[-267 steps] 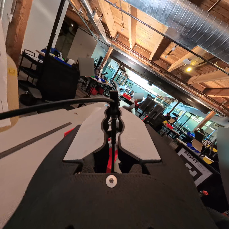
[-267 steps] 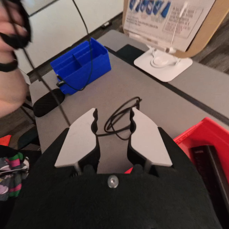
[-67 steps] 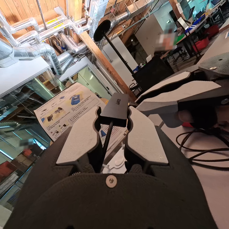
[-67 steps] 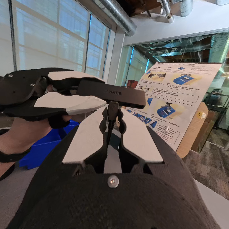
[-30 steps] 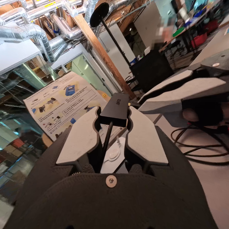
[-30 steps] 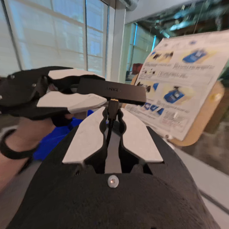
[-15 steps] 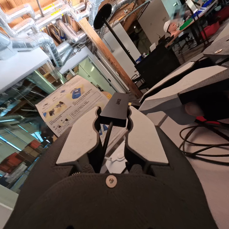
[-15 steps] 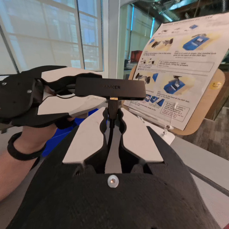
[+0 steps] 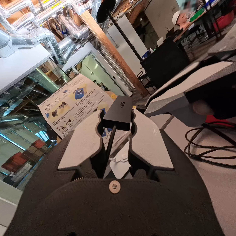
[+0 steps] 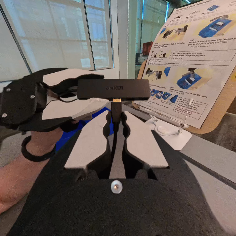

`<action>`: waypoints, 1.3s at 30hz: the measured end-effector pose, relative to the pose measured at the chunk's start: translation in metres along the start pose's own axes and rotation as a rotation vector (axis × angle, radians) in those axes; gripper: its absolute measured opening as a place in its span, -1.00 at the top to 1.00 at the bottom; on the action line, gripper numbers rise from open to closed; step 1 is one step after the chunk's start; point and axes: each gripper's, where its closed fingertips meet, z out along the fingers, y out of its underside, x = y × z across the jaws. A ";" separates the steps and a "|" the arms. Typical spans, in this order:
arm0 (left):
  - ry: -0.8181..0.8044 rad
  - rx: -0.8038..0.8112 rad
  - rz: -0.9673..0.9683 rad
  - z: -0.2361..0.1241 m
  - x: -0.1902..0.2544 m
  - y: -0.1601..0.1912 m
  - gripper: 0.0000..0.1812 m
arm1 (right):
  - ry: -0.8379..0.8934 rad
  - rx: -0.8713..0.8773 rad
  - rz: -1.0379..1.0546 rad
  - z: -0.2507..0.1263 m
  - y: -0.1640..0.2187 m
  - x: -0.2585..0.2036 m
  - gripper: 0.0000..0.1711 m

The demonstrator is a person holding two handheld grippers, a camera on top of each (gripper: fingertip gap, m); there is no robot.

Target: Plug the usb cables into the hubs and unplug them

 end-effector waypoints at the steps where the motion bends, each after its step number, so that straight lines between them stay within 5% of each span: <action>1: -0.001 0.003 -0.016 0.000 -0.001 0.000 0.56 | -0.006 0.021 0.043 0.000 -0.001 0.000 0.80; 5: 0.026 0.038 -0.148 0.000 -0.010 0.003 0.56 | 0.040 0.058 -0.207 0.001 -0.006 -0.003 0.80; 7: -0.283 -0.046 -0.070 -0.011 -0.068 0.028 0.57 | 0.011 0.038 -0.242 -0.002 -0.005 -0.008 0.80; 9: -0.257 -0.029 -0.108 -0.023 -0.084 0.036 0.58 | -0.023 0.030 -0.154 -0.003 -0.005 -0.006 0.81; 14: -0.301 -0.136 -0.032 -0.024 -0.087 0.044 0.58 | -0.019 -0.467 -0.110 0.003 0.078 0.035 0.80; 29: -0.303 -0.202 0.004 -0.015 -0.082 0.060 0.58 | 0.106 -1.156 0.054 -0.021 0.250 0.086 0.79; 34: -0.282 -0.216 -0.017 -0.014 -0.081 0.064 0.58 | -0.015 -1.013 0.097 0.002 0.237 0.063 0.55; 39: -0.269 -0.193 -0.048 -0.017 -0.083 0.060 0.58 | -0.112 -0.922 0.086 -0.031 0.179 0.052 0.08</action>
